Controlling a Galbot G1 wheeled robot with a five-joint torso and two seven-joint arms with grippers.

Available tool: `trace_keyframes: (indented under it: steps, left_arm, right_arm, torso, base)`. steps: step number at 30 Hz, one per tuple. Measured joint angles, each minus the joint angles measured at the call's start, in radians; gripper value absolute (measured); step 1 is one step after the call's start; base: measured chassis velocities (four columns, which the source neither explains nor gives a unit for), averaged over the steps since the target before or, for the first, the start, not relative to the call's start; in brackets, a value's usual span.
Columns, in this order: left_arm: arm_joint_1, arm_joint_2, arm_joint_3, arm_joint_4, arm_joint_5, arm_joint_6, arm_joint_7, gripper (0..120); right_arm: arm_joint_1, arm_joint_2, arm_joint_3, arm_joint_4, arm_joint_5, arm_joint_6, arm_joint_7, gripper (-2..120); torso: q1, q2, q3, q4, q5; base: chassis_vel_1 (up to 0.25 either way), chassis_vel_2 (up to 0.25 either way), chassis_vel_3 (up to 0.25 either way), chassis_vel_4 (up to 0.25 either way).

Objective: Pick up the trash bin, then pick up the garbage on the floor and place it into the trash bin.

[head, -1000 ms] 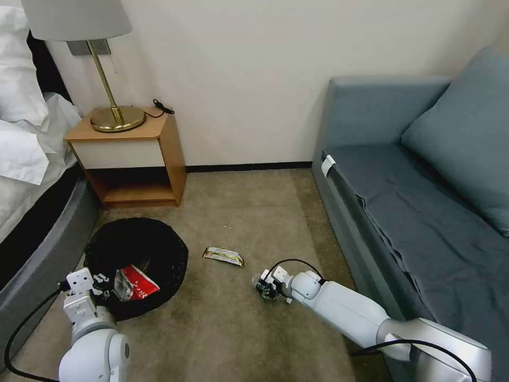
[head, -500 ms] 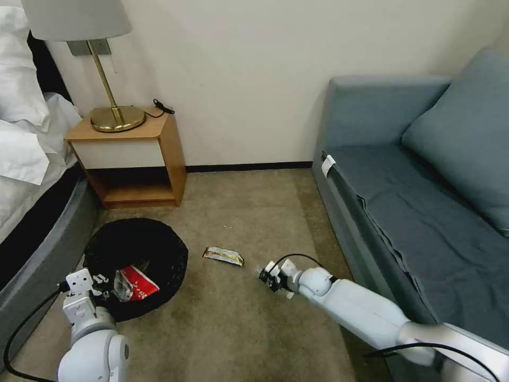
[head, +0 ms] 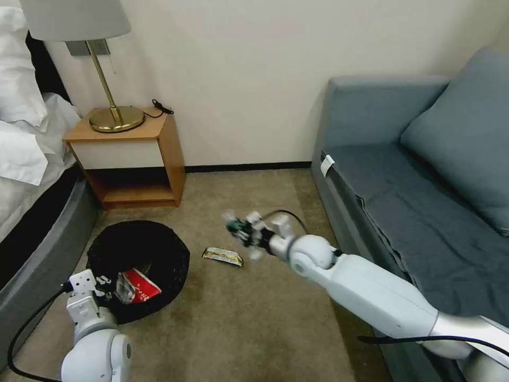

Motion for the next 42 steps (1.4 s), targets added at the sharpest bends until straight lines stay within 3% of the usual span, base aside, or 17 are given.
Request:
trace_keyframes:
  steps: [4, 14, 22, 33, 36, 37, 39, 42]
  left_arm:
    - [-0.001, 0.000, 0.015, 0.004, 0.009, 0.001, -0.001, 1]
    - [-0.002, 0.000, 0.027, 0.000, 0.014, 0.004, -0.003, 1]
    - [0.012, 0.000, 0.046, -0.030, 0.005, 0.021, -0.011, 1]
    - [0.030, 0.000, 0.052, -0.066, -0.011, 0.045, -0.025, 1]
    - [0.030, 0.000, 0.050, -0.066, -0.012, 0.046, -0.026, 1]
    - [0.030, 0.000, 0.046, -0.066, -0.012, 0.046, -0.026, 1]
    - [0.030, 0.000, 0.045, -0.068, -0.013, 0.047, -0.026, 1]
    - [0.029, 0.000, 0.047, -0.072, -0.016, 0.051, -0.026, 1]
  right_arm:
    - [0.011, 0.143, -0.103, 0.025, 0.035, 0.062, 0.125, 18]
    - [-0.006, 0.283, -0.236, -0.123, -0.003, 0.113, 0.230, 18]
    - [-0.029, 0.363, -0.273, -0.229, -0.064, 0.140, 0.245, 19]
    - [-0.025, 0.322, -0.249, -0.185, -0.085, 0.116, 0.237, 61]
    - [-0.025, 0.318, -0.245, -0.181, -0.088, 0.115, 0.236, 64]
    - [-0.025, 0.314, -0.241, -0.175, -0.091, 0.114, 0.230, 73]
    - [-0.025, 0.311, -0.239, -0.170, -0.091, 0.111, 0.225, 76]
    - [-0.027, 0.311, -0.244, -0.165, -0.091, 0.106, 0.219, 92]
  torso:
    - [0.000, 0.000, 0.000, 0.0001, -0.0003]
    - [0.000, 0.000, 0.000, -0.0002, 0.0000]
    - [0.000, 0.000, 0.000, -0.0001, 0.0000]
    - [0.000, 0.000, 0.000, -0.0003, 0.0002]
    - [0.000, 0.000, 0.000, -0.0003, 0.0001]
    - [0.000, 0.000, 0.000, -0.0002, 0.0002]
    - [0.000, 0.000, 0.000, -0.0002, 0.0002]
    - [0.000, 0.000, 0.000, -0.0003, 0.0001]
  base:
    - [0.000, 0.000, 0.000, 0.000]
    - [0.000, 0.000, 0.000, 0.000]
    - [0.000, 0.000, 0.000, 0.000]
    - [0.000, 0.000, 0.000, 0.000]
    - [0.000, 0.000, 0.000, 0.000]
    - [0.000, 0.000, 0.000, 0.000]
    - [0.000, 0.000, 0.000, 0.000]
    - [0.000, 0.000, 0.000, 0.000]
